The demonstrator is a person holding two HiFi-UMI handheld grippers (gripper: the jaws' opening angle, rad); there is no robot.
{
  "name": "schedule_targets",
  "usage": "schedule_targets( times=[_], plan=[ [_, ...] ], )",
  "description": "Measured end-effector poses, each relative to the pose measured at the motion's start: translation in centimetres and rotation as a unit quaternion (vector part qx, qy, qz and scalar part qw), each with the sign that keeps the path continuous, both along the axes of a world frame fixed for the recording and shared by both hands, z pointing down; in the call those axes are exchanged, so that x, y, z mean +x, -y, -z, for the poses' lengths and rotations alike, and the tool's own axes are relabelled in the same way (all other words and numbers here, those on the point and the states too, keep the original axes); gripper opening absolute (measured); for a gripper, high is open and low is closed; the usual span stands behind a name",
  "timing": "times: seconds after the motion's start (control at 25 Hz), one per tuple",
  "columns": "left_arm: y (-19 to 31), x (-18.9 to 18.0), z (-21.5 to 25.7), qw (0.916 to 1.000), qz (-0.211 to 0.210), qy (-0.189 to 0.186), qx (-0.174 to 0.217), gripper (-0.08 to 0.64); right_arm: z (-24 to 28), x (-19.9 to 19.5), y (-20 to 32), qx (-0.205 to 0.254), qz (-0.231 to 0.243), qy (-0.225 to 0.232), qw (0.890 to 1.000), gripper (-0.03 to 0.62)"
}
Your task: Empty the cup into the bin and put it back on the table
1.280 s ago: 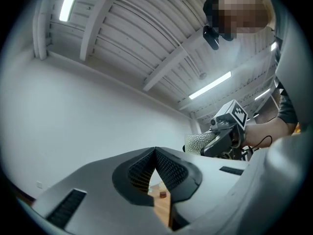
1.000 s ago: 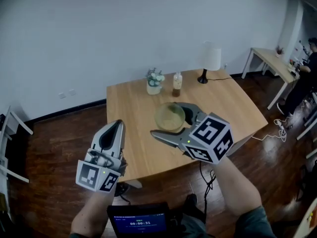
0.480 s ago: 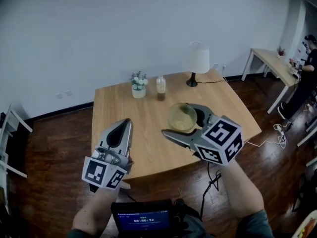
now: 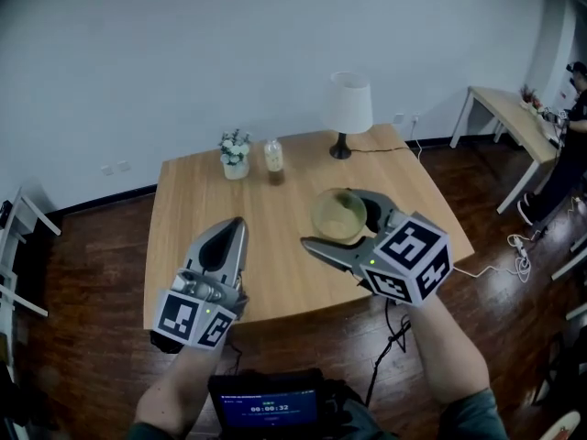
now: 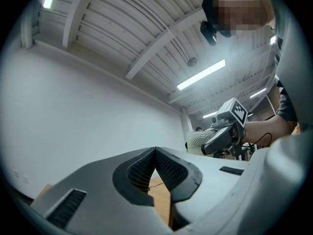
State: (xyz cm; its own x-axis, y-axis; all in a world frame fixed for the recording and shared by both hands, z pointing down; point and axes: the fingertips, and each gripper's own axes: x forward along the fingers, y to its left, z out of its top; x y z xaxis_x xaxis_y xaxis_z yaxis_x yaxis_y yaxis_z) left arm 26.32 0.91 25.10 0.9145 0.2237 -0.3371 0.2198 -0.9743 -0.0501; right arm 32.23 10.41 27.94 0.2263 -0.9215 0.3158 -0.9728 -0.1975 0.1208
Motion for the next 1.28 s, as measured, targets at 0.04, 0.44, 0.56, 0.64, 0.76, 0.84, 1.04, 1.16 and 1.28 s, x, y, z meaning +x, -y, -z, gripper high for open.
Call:
schedule_targets(
  times=[0.04, 0.44, 0.56, 0.64, 0.76, 0.84, 1.04, 1.16, 1.28],
  plan=[
    [-0.5, 0.3, -0.1, 1.0, 0.001, 0.005, 0.001, 0.0, -0.1, 0.3, -0.5, 0.001, -0.001, 0.002, 1.0, 0.396],
    [-2.6, 3.6, -1.1, 0.9995, -0.008, 0.029, 0.001, 0.0, -1.4, 4.3, -3.3, 0.005, -0.036, 0.013, 0.999, 0.396],
    [-2.5, 4.8, -1.5, 0.9994, -0.013, 0.033, -0.004, 0.0, -2.0, 5.1, -3.3, 0.002, -0.039, 0.019, 0.999, 0.396],
    [-2.4, 5.7, -1.6, 0.9992, -0.017, 0.034, -0.007, 0.0, -2.4, 5.7, -3.2, -0.002, -0.04, 0.021, 0.999, 0.397],
    [-2.0, 6.9, -1.4, 0.999, -0.023, 0.035, -0.017, 0.0, -2.6, 6.8, -2.8, -0.005, -0.045, 0.025, 0.999, 0.397],
    [-1.7, 7.5, -1.5, 0.9985, -0.028, 0.039, -0.025, 0.0, -3.0, 7.5, -2.3, -0.01, -0.049, 0.03, 0.998, 0.396],
    [0.4, 9.5, -2.8, 0.9976, -0.02, 0.058, -0.031, 0.0, -4.7, 9.0, -0.5, -0.019, -0.055, 0.042, 0.997, 0.396],
    [1.7, 10.7, -3.6, 0.9968, -0.012, 0.065, -0.045, 0.0, -5.7, 10.0, 0.0, -0.028, -0.064, 0.051, 0.996, 0.397],
    [2.3, 11.6, -4.2, 0.9968, -0.008, 0.065, -0.046, 0.0, -6.6, 11.3, -0.1, -0.026, -0.079, 0.06, 0.995, 0.397]
  ],
)
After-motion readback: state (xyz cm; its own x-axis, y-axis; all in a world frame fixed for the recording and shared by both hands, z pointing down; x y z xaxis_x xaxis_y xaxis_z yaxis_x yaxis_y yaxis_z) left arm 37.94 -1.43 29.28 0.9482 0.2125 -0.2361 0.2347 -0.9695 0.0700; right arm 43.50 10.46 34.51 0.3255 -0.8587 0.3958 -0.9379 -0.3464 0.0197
